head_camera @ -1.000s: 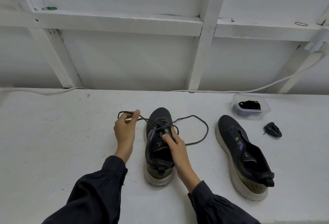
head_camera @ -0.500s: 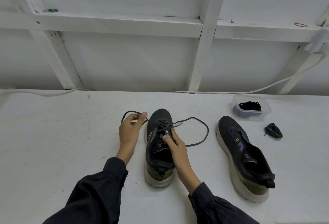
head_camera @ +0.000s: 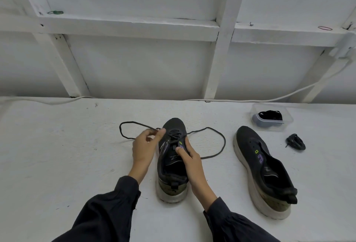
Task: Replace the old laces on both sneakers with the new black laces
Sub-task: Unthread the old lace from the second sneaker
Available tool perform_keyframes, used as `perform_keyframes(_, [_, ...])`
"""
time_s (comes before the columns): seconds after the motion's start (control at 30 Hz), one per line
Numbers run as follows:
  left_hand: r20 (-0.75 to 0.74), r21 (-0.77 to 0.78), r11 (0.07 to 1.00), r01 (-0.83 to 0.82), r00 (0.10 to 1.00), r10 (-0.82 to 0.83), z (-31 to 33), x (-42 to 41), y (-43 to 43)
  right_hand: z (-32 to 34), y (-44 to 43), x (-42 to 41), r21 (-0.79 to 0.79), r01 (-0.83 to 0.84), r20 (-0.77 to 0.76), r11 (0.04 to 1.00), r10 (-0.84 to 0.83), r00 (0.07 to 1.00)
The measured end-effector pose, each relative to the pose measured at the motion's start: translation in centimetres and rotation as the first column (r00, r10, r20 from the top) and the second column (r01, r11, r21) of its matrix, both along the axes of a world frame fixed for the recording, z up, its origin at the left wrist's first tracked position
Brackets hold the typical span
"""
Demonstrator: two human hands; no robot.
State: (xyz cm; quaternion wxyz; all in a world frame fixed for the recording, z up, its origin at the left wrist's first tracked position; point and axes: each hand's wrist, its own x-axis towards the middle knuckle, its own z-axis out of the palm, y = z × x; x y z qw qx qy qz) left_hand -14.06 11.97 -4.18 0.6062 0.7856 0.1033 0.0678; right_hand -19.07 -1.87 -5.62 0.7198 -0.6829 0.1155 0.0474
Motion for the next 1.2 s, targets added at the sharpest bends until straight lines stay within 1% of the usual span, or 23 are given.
perform_keyframes(0.07, [-0.036, 0.062, 0.994, 0.093, 0.995, -0.091, -1.1, -0.3, -0.4, -0.1, -0.1, 0.0, -0.001, -0.003, 0.009, 1.000, 0.003, 1.000])
perform_keyframes(0.1, [-0.031, 0.100, 0.989, 0.110, 0.994, -0.107, -1.4, -0.2, -0.4, 0.0, -0.1, 0.0, -0.004, -0.008, 0.013, 1.000, 0.008, 1.000])
perform_keyframes(0.13, [-0.020, 0.123, 0.987, 0.106, 0.994, -0.104, -1.5, -0.1, -0.4, 0.1, -0.1, 0.0, -0.008, -0.015, 0.019, 1.000, 0.015, 1.000])
perform_keyframes(0.2, [0.005, 0.117, 0.991, 0.069, 0.998, -0.070, -1.3, 0.3, -0.2, 0.1, -0.2, 0.0, -0.013, -0.020, 0.029, 1.000, 0.021, 0.999])
perform_keyframes(0.4, [0.017, -0.041, 0.999, -0.035, 0.999, 0.035, -0.5, 0.0, -1.0, -0.2, -0.1, 0.1, -0.012, -0.011, 0.019, 1.000, 0.011, 1.000])
perform_keyframes(0.57, [-0.017, -0.197, 0.973, -0.122, 0.992, 0.121, -0.4, 0.0, -1.2, -0.4, -0.1, 0.1, -0.006, -0.003, 0.015, 1.000, 0.003, 1.000])
perform_keyframes(0.63, [-0.028, -0.228, 0.965, -0.127, 0.992, 0.124, -0.4, 0.1, -0.9, -0.3, -0.2, 0.2, -0.003, 0.004, 0.005, 1.000, -0.004, 1.000])
perform_keyframes(0.7, [-0.059, -0.266, 0.953, -0.143, 0.990, 0.132, -0.5, 0.0, -0.6, -0.1, 0.0, 0.1, -0.006, 0.003, -0.015, 1.000, -0.003, 1.000])
perform_keyframes(0.77, [-0.104, -0.312, 0.932, -0.187, 0.981, 0.162, -0.6, -0.3, -0.4, 0.3, 0.0, 0.2, 0.042, 0.007, -0.042, 0.999, -0.005, 0.999])
perform_keyframes(0.83, [-0.146, -0.317, 0.920, -0.231, 0.970, 0.193, -0.4, -0.6, -0.3, 0.8, -0.4, 0.4, 0.098, 0.062, -0.047, 0.993, -0.057, 0.997])
perform_keyframes(0.87, [-0.161, -0.315, 0.919, -0.236, 0.968, 0.194, -0.3, -0.8, -0.3, 1.1, -0.7, 0.6, 0.093, 0.094, -0.029, 0.991, -0.092, 0.995])
perform_keyframes(0.93, [-0.158, -0.337, 0.917, -0.212, 0.973, 0.167, 0.0, -1.3, -0.6, 1.4, -1.4, 1.2, -0.017, 0.131, 0.039, 0.991, -0.130, 0.991])
perform_keyframes(1.0, [-0.095, -0.347, 0.926, -0.146, 0.988, 0.121, 0.3, -1.9, -1.0, 1.5, -2.0, 2.0, -0.173, 0.125, 0.110, 0.977, -0.107, 0.988])
perform_keyframes(1.07, [-0.038, -0.314, 0.948, -0.061, 0.998, 0.052, 0.3, -2.5, -1.6, 1.8, -2.4, 2.8, -0.309, 0.123, 0.158, 0.943, -0.077, 0.984])
perform_keyframes(1.13, [-0.033, -0.291, 0.955, 0.054, 0.997, -0.066, 0.1, -3.1, -2.1, 2.4, -2.5, 3.6, -0.455, 0.104, 0.184, 0.884, -0.020, 0.983])
perform_keyframes(1.2, [-0.054, -0.244, 0.955, 0.171, 0.980, -0.189, -0.2, -3.5, -2.4, 3.0, -2.7, 4.3, -0.623, 0.081, 0.186, 0.778, 0.046, 0.982])
